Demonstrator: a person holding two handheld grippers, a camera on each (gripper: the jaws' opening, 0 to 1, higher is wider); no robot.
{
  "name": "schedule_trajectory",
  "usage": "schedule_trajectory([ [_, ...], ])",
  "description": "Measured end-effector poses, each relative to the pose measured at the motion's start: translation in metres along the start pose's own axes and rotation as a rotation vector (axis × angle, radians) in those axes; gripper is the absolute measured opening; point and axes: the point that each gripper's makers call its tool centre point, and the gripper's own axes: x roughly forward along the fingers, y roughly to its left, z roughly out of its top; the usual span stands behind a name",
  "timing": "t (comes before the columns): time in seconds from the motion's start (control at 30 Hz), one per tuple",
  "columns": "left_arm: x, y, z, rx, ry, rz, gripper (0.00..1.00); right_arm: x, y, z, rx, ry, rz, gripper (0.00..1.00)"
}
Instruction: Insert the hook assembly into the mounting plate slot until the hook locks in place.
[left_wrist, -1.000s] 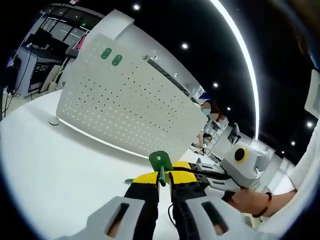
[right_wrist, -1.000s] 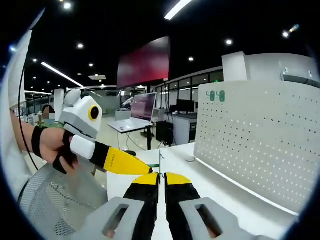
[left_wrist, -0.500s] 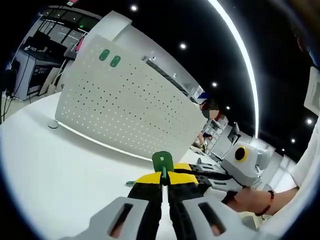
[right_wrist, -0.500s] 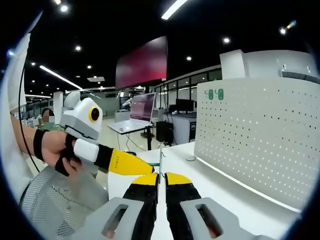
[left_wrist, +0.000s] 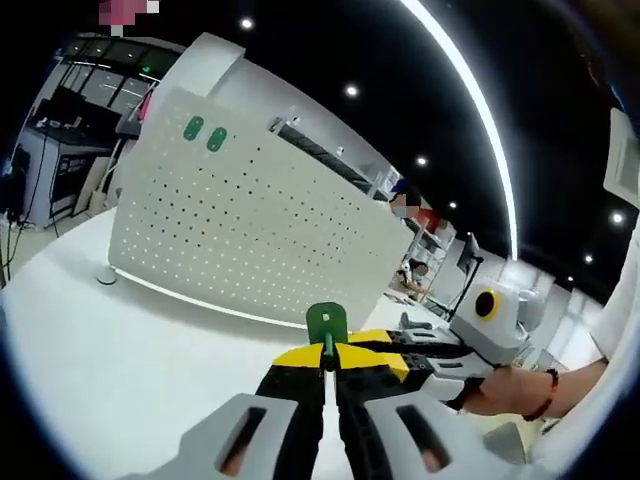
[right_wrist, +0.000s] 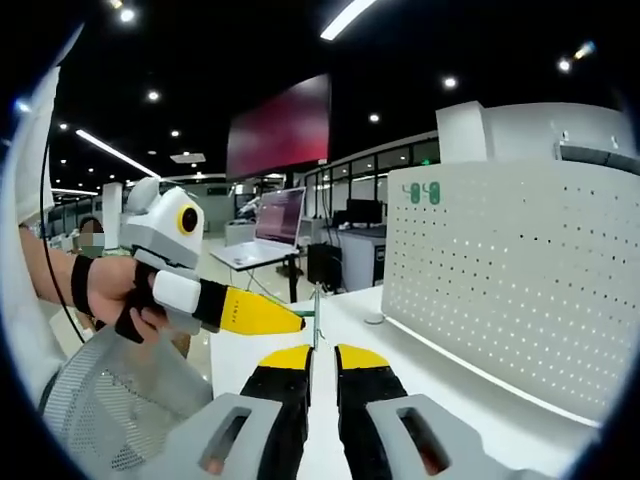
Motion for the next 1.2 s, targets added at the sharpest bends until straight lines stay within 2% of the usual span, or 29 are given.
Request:
schedule_trajectory([
  [0.17,0.0,0.001,0.007,0.025,-0.021,0.011,0.02,-0.006,0.0,-0.001,0.007,0.004,-0.018,0.09],
  [0.47,0.003,0.006,0.016,0.072,-0.038,0.037,0.02,-0.021,-0.006,-0.003,0.011,0.005,-0.072,0.17],
  [0.6,0.006,0.012,0.026,0.084,-0.06,0.073,0.02,-0.027,-0.011,-0.005,0.021,0.006,-0.096,0.2],
  [0.73,0.01,0.014,0.036,0.108,-0.074,0.081,0.02,-0.03,-0.012,-0.009,0.036,0.012,-0.107,0.23],
  [0.93,0.017,0.017,0.048,0.165,-0.077,0.1,0.02,-0.037,-0.015,-0.011,0.033,0.015,-0.143,0.26],
  [1.2,0.025,0.028,0.069,0.23,-0.099,0.148,0.02,-0.048,-0.021,-0.016,0.047,0.032,-0.154,0.34],
])
